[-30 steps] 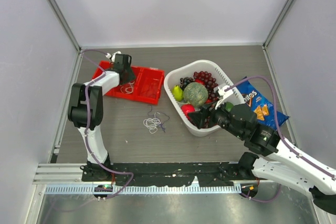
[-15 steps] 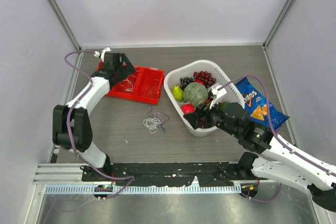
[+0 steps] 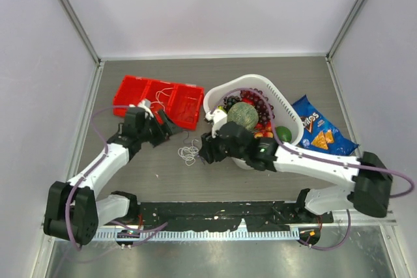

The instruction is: Untangle the cables

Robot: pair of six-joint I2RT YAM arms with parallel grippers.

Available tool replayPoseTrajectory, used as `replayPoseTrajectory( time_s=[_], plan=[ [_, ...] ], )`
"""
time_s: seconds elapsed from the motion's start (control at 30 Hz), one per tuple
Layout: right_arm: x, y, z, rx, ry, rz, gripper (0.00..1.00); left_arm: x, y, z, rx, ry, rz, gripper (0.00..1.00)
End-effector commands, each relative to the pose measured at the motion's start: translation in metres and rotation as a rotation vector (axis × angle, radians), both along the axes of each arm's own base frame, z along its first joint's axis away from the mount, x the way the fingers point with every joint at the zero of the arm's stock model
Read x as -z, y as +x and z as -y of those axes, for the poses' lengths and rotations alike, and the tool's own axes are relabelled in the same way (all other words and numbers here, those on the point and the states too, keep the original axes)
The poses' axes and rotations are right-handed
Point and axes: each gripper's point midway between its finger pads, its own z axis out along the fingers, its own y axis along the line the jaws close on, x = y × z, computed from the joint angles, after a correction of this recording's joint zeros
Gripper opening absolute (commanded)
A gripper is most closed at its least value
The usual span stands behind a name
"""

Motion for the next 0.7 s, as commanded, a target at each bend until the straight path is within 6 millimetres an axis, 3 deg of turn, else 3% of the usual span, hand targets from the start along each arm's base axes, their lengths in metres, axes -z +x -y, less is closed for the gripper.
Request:
replayPoseTrajectory(
  time_s=[0.0,0.13,0.23,0.37,0.5,0.67],
  plan=[
    [0.0,0.005,-0.045,-0.031,0.015,0.039,0.51,0.012,-0.035,0.036,0.147,-0.058,-0.007,0.75],
    [0.035,0.018,-0.043,0.023,-0.141,0.073,0.52,0.03,-0.042,0.035,0.157,-0.023,-0.012,0.73],
    [0.054,0.024,-0.042,0.032,-0.215,0.079,0.54,0.044,-0.034,0.025,0.121,0.053,-0.008,0.75],
    [0.066,0.021,-0.052,-0.003,-0.2,0.059,0.54,0.056,-0.026,0.028,0.111,0.049,-0.04,0.57],
    [0.071,0.019,-0.061,-0.015,-0.163,0.045,0.54,0.067,-0.031,0.035,0.128,0.025,-0.055,0.54],
    [0.087,0.019,-0.059,-0.009,-0.177,0.029,0.54,0.073,-0.042,0.031,0.112,0.038,-0.044,0.58]
  ],
)
